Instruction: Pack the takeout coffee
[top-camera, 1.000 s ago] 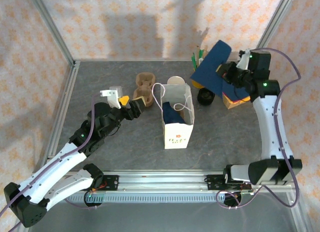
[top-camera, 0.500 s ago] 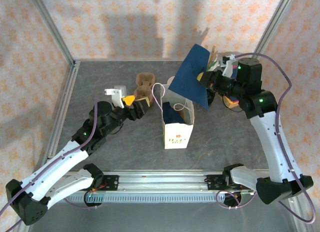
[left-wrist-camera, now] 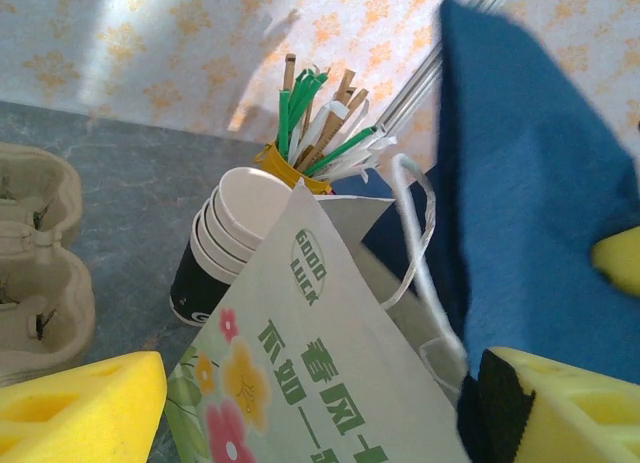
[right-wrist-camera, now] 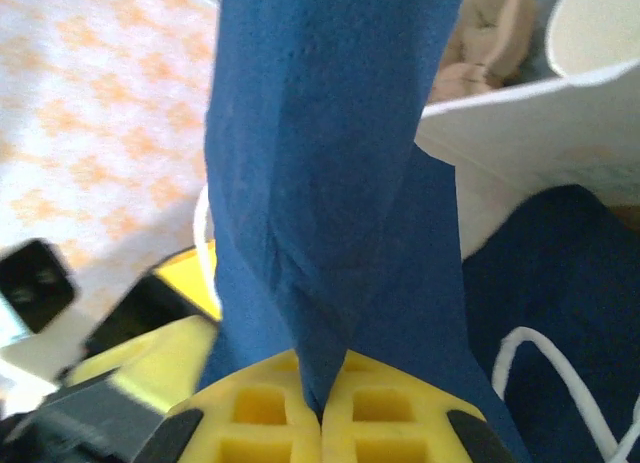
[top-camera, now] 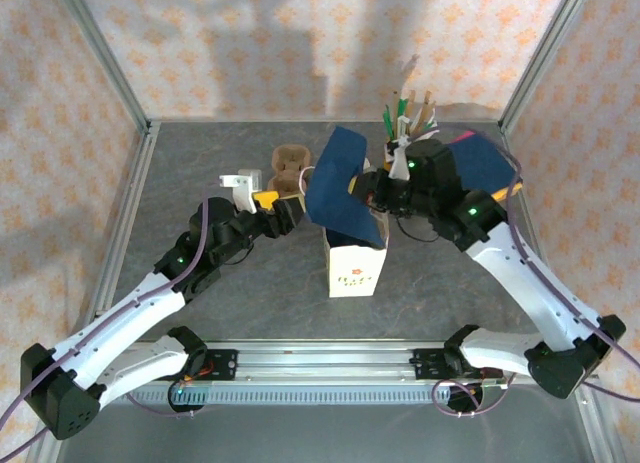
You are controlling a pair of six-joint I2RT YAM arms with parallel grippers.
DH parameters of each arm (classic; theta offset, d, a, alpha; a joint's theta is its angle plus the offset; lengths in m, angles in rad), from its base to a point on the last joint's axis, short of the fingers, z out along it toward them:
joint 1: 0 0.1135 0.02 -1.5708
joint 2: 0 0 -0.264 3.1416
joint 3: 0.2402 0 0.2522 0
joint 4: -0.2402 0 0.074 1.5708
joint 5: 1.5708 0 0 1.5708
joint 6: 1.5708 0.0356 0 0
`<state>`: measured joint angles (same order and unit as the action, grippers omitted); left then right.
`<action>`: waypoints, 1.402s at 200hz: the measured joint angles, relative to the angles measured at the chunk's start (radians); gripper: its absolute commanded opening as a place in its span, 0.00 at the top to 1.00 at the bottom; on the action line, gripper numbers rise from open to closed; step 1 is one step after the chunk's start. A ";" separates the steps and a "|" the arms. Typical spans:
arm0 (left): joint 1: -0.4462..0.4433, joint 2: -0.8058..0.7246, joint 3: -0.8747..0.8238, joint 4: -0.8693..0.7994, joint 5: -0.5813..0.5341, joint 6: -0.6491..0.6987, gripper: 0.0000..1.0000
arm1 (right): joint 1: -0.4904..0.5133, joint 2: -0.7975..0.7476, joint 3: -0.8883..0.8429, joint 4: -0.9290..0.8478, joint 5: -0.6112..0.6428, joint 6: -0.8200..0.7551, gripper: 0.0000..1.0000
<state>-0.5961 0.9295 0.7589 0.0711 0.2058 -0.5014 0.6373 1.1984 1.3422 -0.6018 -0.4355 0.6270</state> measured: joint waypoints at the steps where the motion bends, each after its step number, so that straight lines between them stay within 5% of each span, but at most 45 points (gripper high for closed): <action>1: 0.000 0.000 0.000 0.000 0.000 0.000 0.17 | 0.002 0.002 0.000 -0.001 0.003 0.000 0.99; 99: 0.000 0.009 0.000 0.011 0.005 -0.003 0.17 | 0.144 0.207 0.090 -0.224 0.304 -0.046 1.00; 214: 0.000 0.010 -0.003 0.028 0.019 -0.015 0.17 | 0.202 0.373 0.151 -0.420 0.430 -0.056 1.00; 280: 0.000 0.011 -0.016 0.040 0.019 -0.015 0.17 | 0.202 0.384 0.151 -0.429 0.416 -0.066 0.83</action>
<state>-0.5961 0.9401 0.7429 0.1108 0.2253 -0.5163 0.8391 1.5822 1.4929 -1.0309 -0.0193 0.5610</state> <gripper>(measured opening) 0.830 0.125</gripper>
